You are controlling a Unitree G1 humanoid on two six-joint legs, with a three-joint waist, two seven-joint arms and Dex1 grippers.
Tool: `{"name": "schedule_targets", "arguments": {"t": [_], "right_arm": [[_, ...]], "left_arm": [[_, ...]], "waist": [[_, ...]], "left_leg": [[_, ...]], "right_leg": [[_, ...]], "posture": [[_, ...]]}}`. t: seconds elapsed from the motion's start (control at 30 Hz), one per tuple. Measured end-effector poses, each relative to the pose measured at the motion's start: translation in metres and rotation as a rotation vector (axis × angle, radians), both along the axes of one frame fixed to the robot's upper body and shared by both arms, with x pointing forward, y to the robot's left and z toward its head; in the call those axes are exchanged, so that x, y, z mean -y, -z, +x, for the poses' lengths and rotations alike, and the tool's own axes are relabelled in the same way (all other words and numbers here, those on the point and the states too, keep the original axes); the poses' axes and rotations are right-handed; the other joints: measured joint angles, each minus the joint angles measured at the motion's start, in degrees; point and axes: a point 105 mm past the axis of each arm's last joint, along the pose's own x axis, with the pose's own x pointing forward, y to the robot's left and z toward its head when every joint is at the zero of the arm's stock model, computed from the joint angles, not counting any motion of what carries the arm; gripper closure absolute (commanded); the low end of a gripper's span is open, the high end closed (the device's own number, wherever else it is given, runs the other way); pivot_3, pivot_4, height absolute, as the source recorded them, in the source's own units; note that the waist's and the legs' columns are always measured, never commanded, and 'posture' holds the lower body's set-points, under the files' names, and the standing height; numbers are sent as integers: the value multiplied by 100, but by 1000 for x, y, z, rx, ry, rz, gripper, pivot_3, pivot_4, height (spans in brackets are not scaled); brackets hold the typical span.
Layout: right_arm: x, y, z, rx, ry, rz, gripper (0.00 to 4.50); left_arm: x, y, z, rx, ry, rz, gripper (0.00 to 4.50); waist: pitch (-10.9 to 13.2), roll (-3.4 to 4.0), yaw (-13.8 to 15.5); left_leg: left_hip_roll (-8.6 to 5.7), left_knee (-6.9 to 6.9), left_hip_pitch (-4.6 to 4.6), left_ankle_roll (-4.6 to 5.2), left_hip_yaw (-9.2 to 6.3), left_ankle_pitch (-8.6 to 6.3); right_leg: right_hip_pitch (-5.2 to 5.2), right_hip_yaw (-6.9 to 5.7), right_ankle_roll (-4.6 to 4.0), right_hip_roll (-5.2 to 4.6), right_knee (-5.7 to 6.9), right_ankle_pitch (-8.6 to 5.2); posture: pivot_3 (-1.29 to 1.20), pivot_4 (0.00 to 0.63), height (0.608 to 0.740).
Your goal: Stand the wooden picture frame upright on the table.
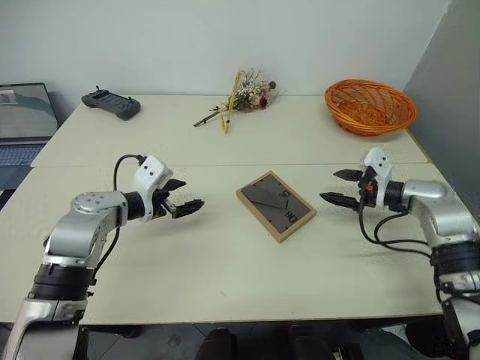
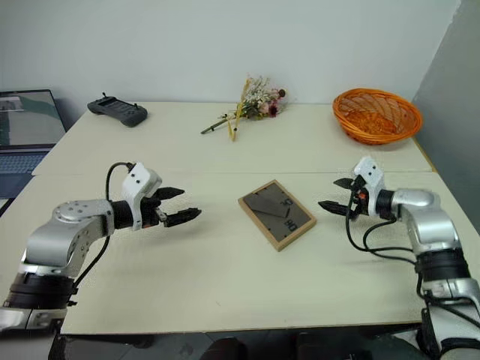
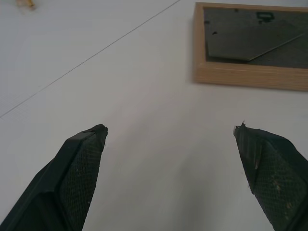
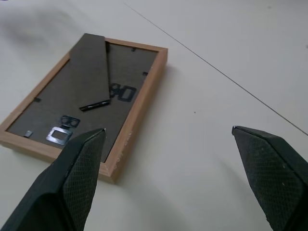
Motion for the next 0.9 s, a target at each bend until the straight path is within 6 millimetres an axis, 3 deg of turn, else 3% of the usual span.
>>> {"name": "schedule_targets", "arguments": {"t": [0.43, 0.53, 0.57, 0.73, 0.9], "right_arm": [[-2, 12, 4, -41, -67, -30, 42], [-1, 15, 5, -37, -67, -41, 0], [-1, 17, 6, -37, -64, -51, 389], [-3, 27, 14, -18, -46, -102, 1367], [-1, 45, 26, 12, 40, -172, 2651]], "left_arm": [[1, -2, 12, 30, 24, 36, 0], [2, 2, 14, 22, 37, 33, 406], [4, 3, 14, 21, 48, 29, 622], [22, 16, 13, 12, 140, 38, 1593], [38, 32, 18, 2, 174, 54, 2741]], "waist": [[0, -1, 2], [0, -1, 2], [0, -1, 2], [0, 0, 0], [0, 0, 12]], "left_leg": [[1, 5, -10, -2, 1, 1], [1, 6, -10, -2, 1, 1], [1, 7, -10, -2, 1, 1], [1, 8, -10, -4, 4, 2], [-1, 9, -10, -4, 5, 3]], "right_leg": [[-8, 3, 0, -3, 2, 0], [-8, 2, 0, -3, 3, 0], [-8, 2, 0, -4, 3, 0], [-9, 4, 0, -4, 4, 0], [-9, 4, 0, -5, 6, 0]], "posture": [[0, 150, 740], [0, 150, 740], [0, 150, 740], [0, 150, 740], [0, 150, 740]]}}
